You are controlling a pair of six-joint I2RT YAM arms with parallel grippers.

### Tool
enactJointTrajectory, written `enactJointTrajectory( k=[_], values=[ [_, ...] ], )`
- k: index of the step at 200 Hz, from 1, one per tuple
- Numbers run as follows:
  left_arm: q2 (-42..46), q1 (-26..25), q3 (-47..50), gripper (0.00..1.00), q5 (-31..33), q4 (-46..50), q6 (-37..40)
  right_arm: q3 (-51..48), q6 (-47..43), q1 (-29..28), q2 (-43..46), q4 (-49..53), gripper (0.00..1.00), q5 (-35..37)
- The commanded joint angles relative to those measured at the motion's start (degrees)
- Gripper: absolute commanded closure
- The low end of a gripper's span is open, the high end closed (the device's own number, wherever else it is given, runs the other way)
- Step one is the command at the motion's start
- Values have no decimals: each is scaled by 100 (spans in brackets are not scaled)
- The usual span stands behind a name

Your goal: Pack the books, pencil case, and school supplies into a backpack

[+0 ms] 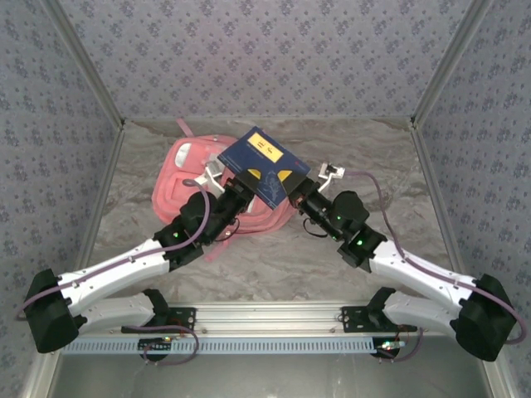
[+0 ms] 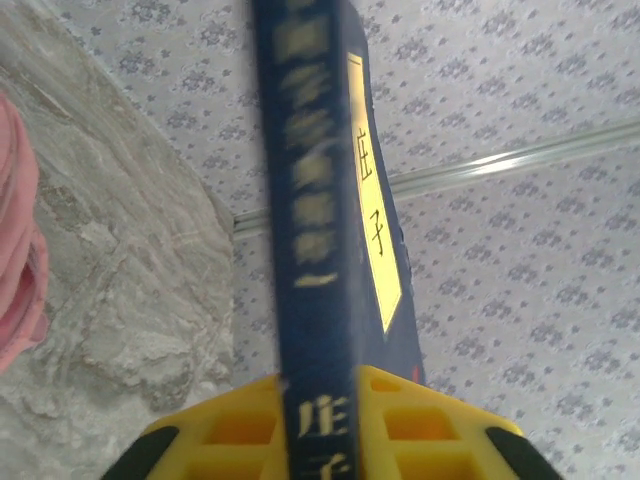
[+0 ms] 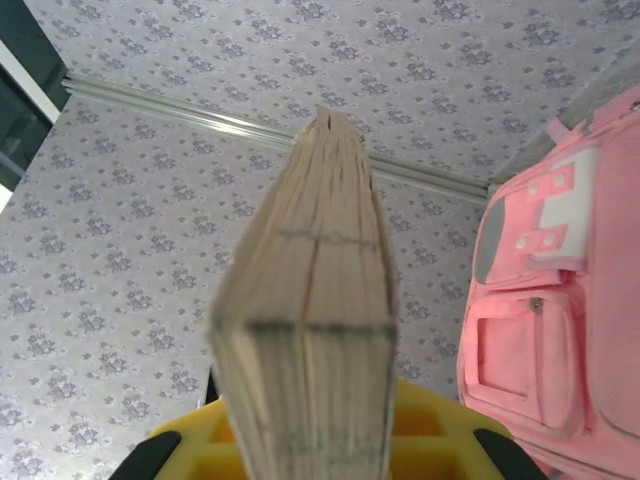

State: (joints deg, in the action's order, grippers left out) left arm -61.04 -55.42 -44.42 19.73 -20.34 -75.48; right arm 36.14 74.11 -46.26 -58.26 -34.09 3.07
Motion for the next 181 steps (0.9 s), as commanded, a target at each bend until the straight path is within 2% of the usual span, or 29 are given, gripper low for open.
enactJointTrajectory(
  k=[1,29,46,64,74,93,110,133,181],
  values=[
    [163,113,-266,62,-141,809,815,136,-639,170,649,1015,100,239],
    [61,399,-650,34,-785,2027,1846,61,-998,697,1455,2697,100,519],
    [-300,770,-1164,30,-1327,3022,2558,-13,-1148,1170,1932,3433,100,409],
    [-1106,1265,-2037,29,-1981,4328,3177,-2,-1204,1729,2323,4190,100,163],
    [-1526,1521,-2388,31,-2487,4645,3554,-34,-1266,2041,2501,4415,100,-61],
    [-2175,1722,-2890,34,-2881,5107,4191,-72,-1369,2488,2774,4723,100,-432],
    [-2782,1809,-3464,34,-2992,5654,4614,-72,-1456,2783,2896,4935,100,-652],
    [-3641,1837,-4310,38,-2812,6533,5068,-65,-1503,3038,2921,5064,100,-927],
    [-4373,1952,-4821,42,-2628,6653,5227,-107,-1491,3331,2914,5145,100,-1253]
  ],
)
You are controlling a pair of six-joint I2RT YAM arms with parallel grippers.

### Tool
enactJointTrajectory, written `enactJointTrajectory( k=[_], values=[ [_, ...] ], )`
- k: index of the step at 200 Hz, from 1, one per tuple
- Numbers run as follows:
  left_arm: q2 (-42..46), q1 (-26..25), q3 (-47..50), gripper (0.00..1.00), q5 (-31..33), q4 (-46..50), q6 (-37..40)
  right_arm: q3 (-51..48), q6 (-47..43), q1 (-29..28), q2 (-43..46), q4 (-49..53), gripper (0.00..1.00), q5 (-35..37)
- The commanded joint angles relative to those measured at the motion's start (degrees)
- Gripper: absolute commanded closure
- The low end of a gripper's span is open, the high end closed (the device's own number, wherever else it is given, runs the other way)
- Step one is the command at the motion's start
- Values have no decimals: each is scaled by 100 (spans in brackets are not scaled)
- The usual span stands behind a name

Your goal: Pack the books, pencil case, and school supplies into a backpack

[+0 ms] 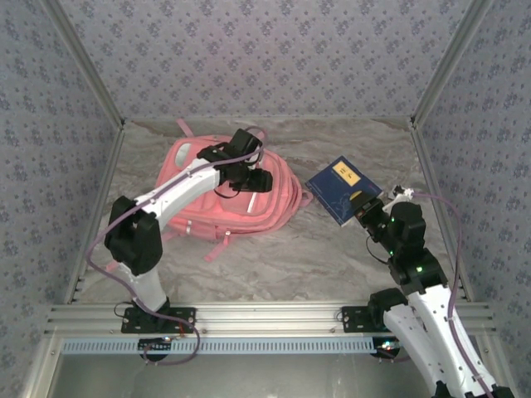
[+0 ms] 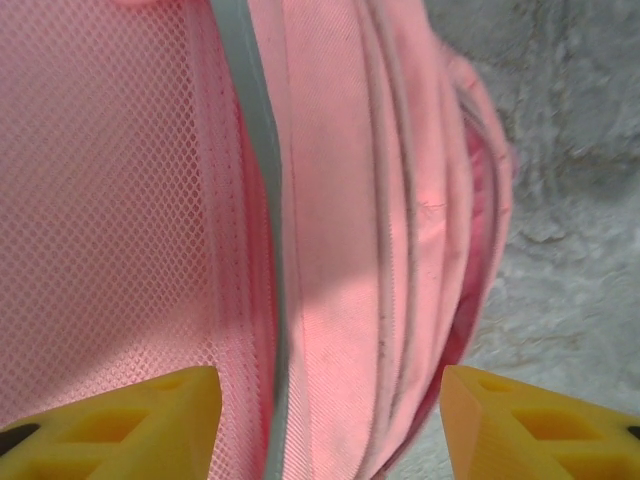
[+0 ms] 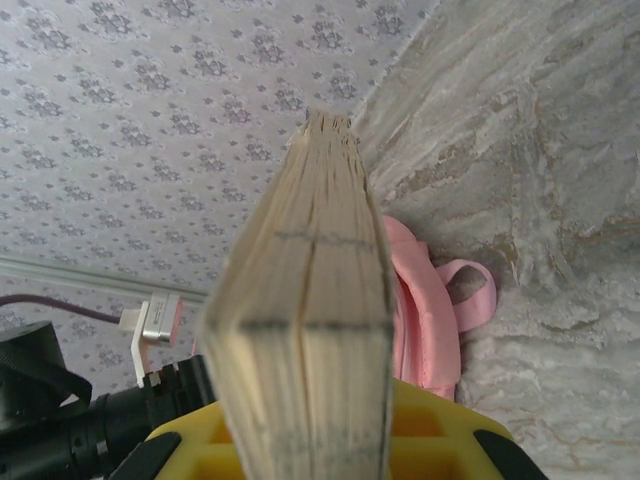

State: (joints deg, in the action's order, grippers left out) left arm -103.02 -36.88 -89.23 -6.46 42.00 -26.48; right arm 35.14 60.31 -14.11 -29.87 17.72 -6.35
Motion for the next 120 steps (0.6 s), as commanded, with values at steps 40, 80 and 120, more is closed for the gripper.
enactJointTrajectory(
  k=[40,80,120],
  values=[
    [-475,111,-443,49,-138,370,345,-306,57,257,77,-207,100,-483],
    [-681,103,-528,61,-301,272,404,-577,269,429,-94,-558,100,-766],
    [-886,-8,-767,70,-262,417,628,-774,422,477,-226,-796,100,-894]
  ],
)
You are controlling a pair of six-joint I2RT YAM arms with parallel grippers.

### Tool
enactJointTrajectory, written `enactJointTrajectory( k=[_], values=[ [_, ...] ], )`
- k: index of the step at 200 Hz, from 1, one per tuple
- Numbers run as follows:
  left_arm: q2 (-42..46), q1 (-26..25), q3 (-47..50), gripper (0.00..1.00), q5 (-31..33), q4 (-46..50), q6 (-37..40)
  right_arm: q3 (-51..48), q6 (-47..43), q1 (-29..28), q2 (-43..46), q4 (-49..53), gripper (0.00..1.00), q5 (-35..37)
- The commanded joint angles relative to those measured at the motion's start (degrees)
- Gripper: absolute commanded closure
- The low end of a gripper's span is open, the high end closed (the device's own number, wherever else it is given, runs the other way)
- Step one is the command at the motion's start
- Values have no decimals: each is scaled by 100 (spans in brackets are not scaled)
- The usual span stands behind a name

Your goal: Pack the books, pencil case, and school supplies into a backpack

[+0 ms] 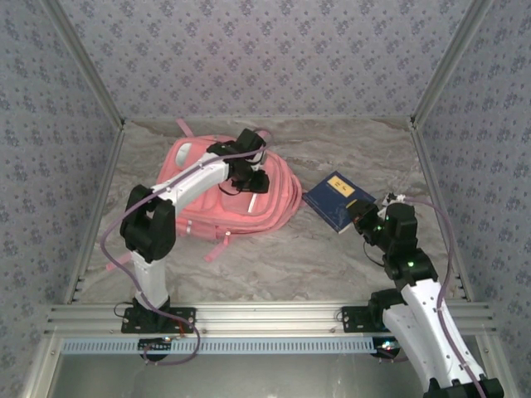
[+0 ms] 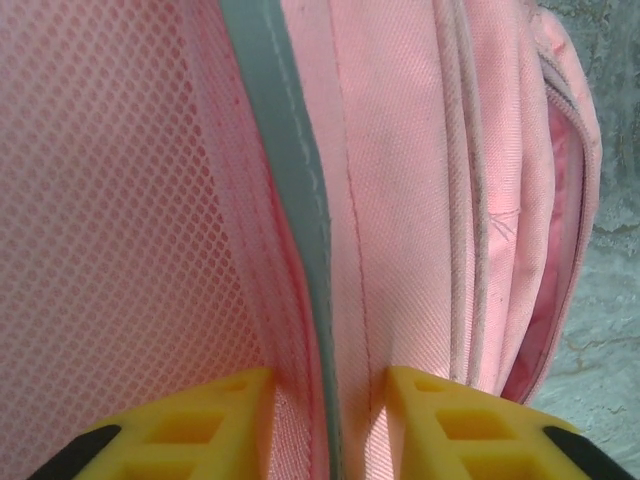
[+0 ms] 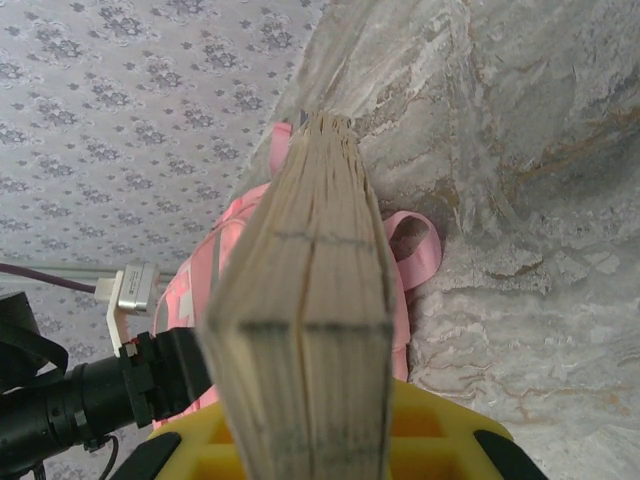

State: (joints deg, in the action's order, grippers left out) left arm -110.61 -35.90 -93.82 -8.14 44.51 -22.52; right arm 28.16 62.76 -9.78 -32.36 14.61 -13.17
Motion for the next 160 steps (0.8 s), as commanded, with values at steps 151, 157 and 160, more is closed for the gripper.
enactJointTrajectory(
  k=[151,157,160],
  values=[
    [627,-345,-1204,100,-280,1261,954,450,-574,95,36,-55,100,-397],
    [772,-345,-1253,100,-281,1331,997,525,-671,92,110,57,100,-335],
    [843,-337,-1281,100,-276,1363,1022,552,-755,91,156,165,100,-280]
  ],
)
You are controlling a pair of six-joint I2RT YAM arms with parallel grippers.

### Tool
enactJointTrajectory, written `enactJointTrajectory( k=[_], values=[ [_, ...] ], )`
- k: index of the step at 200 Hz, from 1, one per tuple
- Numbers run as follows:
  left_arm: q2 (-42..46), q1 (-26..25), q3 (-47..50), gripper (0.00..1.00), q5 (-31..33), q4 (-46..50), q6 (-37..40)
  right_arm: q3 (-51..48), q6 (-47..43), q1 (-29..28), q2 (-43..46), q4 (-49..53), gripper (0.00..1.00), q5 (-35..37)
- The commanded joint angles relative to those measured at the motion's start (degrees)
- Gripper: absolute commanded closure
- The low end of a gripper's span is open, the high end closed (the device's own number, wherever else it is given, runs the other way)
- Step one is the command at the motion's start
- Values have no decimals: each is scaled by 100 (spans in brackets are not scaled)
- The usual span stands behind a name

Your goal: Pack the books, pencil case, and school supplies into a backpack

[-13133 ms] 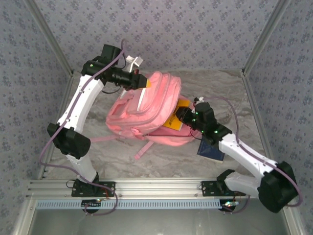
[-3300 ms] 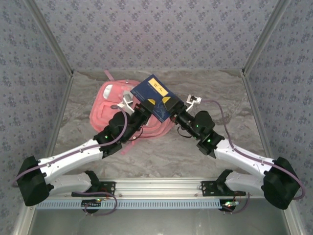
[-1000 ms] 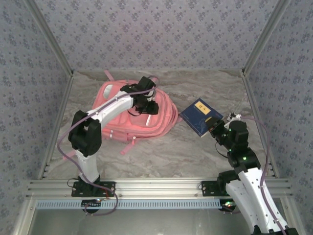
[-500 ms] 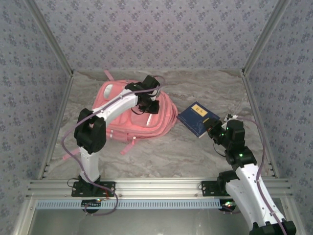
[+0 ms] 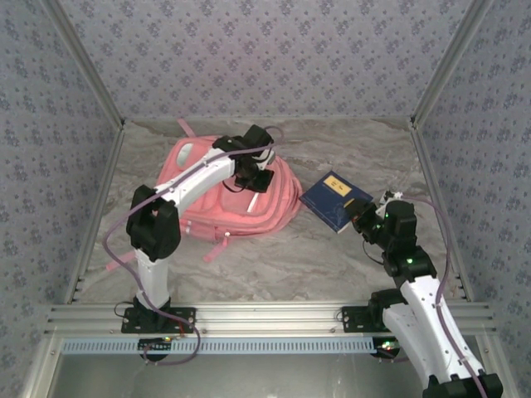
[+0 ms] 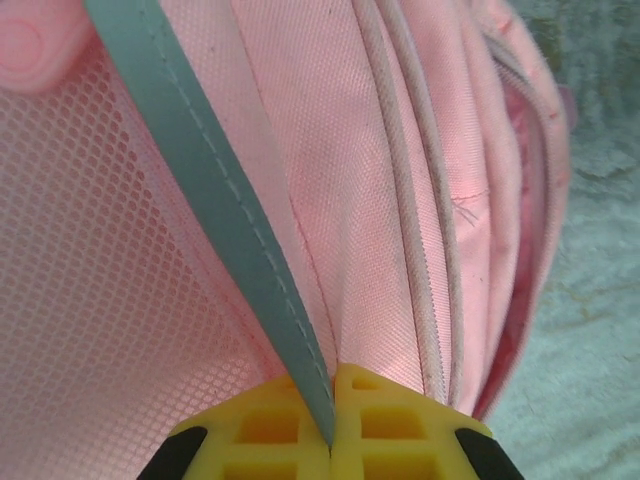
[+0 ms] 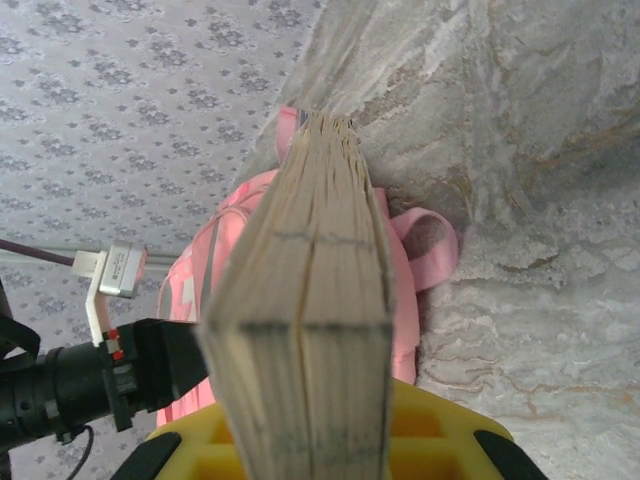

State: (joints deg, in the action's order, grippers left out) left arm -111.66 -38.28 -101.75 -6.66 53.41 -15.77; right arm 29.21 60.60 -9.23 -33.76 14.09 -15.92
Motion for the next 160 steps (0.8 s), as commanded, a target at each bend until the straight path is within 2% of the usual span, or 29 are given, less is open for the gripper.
enactJointTrajectory(
  k=[1,18,61,77,116,133,160],
  values=[
    [968,-95,-491,100,-429,480,355,464,-575,36,311,252,100,20],
    [1329,-34,-632,100,-455,688,462,599,-778,43,545,554,100,313],
    [2130,313,-638,100,-1027,854,747,607,-943,55,611,915,100,-59],
    [2399,462,-413,100,-1364,709,899,359,-765,55,622,441,100,-490],
    [2745,993,-368,100,-2788,632,1107,-124,-141,16,490,-1058,100,-1602],
    [2839,1165,-289,100,-3355,433,1028,-220,59,-78,404,-1473,100,-1839],
    [2834,1249,-252,100,-3795,282,885,-293,198,-520,182,-1954,100,-1915]
  ],
)
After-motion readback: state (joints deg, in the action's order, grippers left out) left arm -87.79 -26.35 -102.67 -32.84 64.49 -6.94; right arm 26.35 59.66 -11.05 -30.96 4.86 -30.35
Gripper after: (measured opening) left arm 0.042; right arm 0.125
